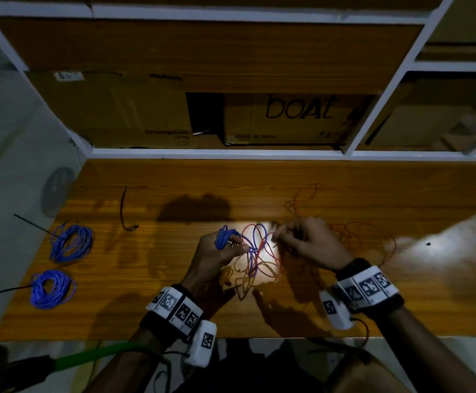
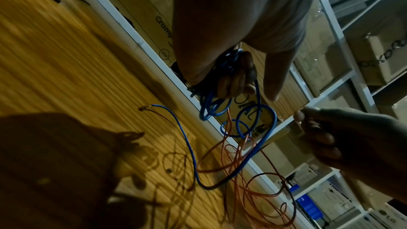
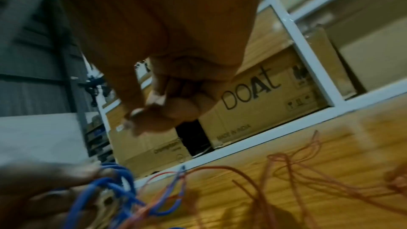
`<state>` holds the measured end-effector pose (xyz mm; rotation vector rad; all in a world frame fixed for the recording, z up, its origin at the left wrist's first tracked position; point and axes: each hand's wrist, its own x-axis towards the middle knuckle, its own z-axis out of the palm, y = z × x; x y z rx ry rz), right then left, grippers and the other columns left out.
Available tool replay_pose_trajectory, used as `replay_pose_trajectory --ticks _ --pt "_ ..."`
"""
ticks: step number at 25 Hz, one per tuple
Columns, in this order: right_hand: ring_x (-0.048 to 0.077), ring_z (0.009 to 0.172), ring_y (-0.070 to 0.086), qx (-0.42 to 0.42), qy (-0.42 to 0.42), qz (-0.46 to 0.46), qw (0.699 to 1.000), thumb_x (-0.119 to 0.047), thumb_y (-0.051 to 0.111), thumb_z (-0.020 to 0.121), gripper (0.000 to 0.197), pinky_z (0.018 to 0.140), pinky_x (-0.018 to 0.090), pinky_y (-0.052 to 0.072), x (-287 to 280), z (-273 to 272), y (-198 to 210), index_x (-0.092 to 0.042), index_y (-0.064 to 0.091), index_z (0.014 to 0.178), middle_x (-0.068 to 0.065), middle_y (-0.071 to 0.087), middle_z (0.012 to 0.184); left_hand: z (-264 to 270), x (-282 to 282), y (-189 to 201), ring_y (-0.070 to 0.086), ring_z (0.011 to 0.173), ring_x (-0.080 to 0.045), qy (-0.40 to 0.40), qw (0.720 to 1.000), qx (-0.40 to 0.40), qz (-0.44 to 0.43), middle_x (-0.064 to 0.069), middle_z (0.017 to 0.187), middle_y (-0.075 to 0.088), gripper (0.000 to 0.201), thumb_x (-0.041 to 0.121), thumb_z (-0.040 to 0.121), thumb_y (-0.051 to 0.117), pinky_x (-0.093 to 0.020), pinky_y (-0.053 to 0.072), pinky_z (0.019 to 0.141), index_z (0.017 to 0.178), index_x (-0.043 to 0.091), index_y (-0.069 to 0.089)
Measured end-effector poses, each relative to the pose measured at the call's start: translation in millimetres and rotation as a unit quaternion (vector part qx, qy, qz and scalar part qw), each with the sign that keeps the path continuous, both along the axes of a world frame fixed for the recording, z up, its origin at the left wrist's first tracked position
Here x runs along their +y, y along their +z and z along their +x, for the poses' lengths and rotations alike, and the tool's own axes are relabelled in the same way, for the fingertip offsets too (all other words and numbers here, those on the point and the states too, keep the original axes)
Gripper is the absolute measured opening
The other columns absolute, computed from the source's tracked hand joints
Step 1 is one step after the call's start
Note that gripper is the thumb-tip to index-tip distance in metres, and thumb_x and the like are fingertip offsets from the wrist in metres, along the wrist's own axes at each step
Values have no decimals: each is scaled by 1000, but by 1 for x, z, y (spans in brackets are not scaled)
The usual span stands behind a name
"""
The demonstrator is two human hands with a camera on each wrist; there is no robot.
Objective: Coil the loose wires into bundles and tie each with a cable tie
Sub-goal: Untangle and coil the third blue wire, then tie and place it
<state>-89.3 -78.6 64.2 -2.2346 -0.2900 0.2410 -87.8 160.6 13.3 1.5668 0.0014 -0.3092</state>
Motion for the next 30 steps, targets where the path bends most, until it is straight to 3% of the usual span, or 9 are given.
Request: replay_pose_trajectory --ticks 4,7,14,18,21,22,25,27,30 --pt "16 53 65 108 -26 1 994 -35 65 95 30 54 34 54 15 -2 -18 -12 72 77 4 72 64 4 -2 -1 43 50 -12 21 1000 -2 -6 -3 60 50 13 5 86 73 -21 37 50 79 -1 64" --pt "12 57 68 60 -159 48 984 -25 72 91 14 58 33 55 16 10 -43 -11 72 86 3 74 71 3 -2 2 39 52 -15 13 1000 -14 -5 -13 65 45 14 9 86 74 -21 36 48 77 4 65" --pt "14 53 62 123 -188 151 963 -5 72 89 15 54 27 47 28 35 -76 -10 68 76 18 70 71 4 -3 -5 44 53 -15 14 999 -35 10 2 60 51 15 7 85 76 -21 39 52 78 7 64" --pt "1 45 57 254 -239 323 880 -9 52 102 21 48 15 49 17 35 -57 -15 59 83 -3 58 59 10 9 -12 58 59 -7 67 994 -58 69 9 62 63 12 9 87 75 -18 46 59 78 10 67" --pt "3 38 42 361 -226 474 771 -18 40 103 28 49 20 53 -3 32 -33 -16 50 77 -9 40 49 13 23 -16 58 59 -1 89 987 -72 109 17 60 63 18 13 88 74 -18 45 60 75 20 65" --pt "4 34 36 372 -232 478 761 -18 40 103 32 44 20 50 -9 31 -22 -14 49 73 -8 36 46 15 28 -18 58 58 -2 91 987 -71 115 16 60 63 19 15 88 75 -21 45 60 73 20 65" --pt "7 32 40 262 -191 297 898 -9 55 100 34 36 17 35 -33 28 -7 -4 64 67 -1 47 46 17 35 -19 59 60 -18 91 986 -63 125 3 61 60 19 23 87 76 -36 49 57 73 21 65" --pt "8 41 51 170 -82 133 973 6 68 89 11 42 20 38 -52 26 1 0 69 79 1 61 52 23 38 -20 62 68 -32 92 984 -73 133 -11 69 63 16 25 86 76 -44 52 61 76 16 67" --pt "4 46 55 17 -52 -145 988 7 71 83 24 49 24 40 -83 35 0 -17 69 85 0 65 58 28 46 -23 64 72 -34 111 979 -83 151 -17 75 65 14 22 86 77 -48 54 66 76 18 67"
